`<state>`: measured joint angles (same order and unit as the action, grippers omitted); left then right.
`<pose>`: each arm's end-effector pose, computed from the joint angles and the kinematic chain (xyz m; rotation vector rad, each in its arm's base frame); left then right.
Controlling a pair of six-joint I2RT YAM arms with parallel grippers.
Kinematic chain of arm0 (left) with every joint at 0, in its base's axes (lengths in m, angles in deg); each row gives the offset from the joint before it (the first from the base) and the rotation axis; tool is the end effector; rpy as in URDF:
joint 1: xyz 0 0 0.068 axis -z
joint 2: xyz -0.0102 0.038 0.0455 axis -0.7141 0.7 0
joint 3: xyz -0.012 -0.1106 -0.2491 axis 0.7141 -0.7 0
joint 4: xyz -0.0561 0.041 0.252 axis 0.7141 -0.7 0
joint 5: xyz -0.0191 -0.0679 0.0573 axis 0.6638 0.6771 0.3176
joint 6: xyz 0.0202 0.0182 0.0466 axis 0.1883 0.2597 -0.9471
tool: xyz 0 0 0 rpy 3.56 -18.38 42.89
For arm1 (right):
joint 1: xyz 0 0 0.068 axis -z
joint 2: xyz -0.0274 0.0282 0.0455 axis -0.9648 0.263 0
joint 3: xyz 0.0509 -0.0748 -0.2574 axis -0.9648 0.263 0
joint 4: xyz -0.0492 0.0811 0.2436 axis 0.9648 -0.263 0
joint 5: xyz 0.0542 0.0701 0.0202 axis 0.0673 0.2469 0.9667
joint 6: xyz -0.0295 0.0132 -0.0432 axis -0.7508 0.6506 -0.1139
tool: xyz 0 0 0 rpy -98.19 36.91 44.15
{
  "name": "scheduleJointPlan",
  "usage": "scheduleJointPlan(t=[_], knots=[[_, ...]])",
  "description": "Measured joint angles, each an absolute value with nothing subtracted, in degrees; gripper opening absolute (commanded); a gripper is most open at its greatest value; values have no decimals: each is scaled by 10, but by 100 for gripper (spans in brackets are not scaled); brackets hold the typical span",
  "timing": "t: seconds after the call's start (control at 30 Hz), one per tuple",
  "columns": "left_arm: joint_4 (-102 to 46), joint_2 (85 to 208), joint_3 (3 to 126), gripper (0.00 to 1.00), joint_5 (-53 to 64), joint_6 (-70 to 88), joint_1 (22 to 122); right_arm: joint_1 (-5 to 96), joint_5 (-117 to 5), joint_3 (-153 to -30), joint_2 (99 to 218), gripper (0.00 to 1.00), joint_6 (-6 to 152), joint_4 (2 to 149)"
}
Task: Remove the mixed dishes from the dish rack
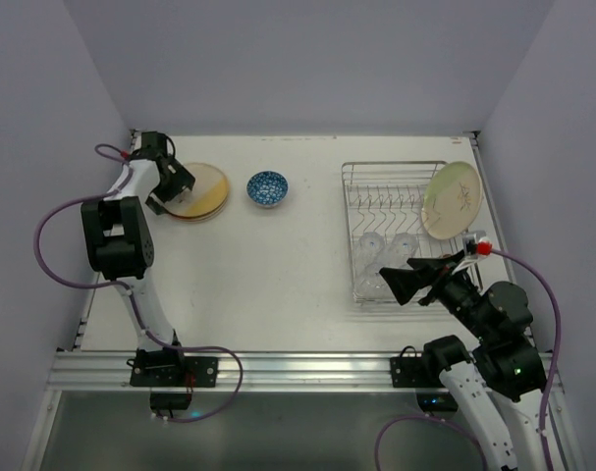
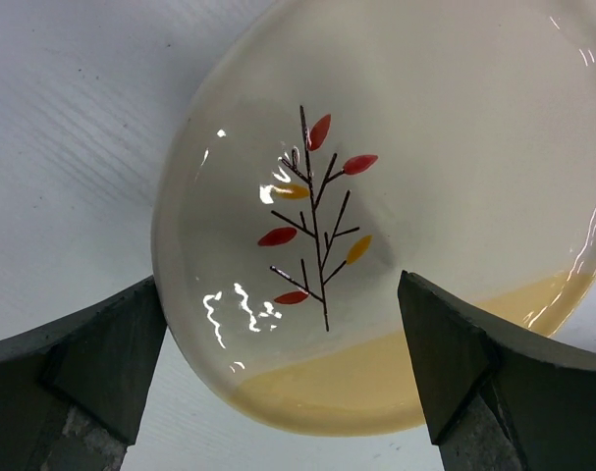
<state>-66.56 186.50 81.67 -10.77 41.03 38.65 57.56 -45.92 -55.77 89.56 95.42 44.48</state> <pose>0.4272 0.0568 0.1990 -1.1707 2.3767 -0.0239 0.0537 0.0280 0.3286 -0.0651 1.7116 0.8640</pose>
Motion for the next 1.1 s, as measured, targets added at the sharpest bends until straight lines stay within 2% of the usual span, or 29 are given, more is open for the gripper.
scheduleJointPlan(t=[0.4,0.6,0.7,0.83,0.93,1.1], knots=[[-729,1876,880,100,-140,396,395,576,-461,-559,895,99,948,431],[-756,1824,886,100,-133,386,397,576,-494,-575,921,99,944,426],[-743,1734,864,100,-118,369,399,576,-539,-582,946,99,944,423],[-706,1528,787,100,-99,335,423,576,-619,-601,1002,99,934,416],[-668,1373,704,100,-95,316,474,576,-704,-627,1063,99,911,407],[-630,1206,528,100,-99,297,557,589,-812,-698,1181,99,859,395]])
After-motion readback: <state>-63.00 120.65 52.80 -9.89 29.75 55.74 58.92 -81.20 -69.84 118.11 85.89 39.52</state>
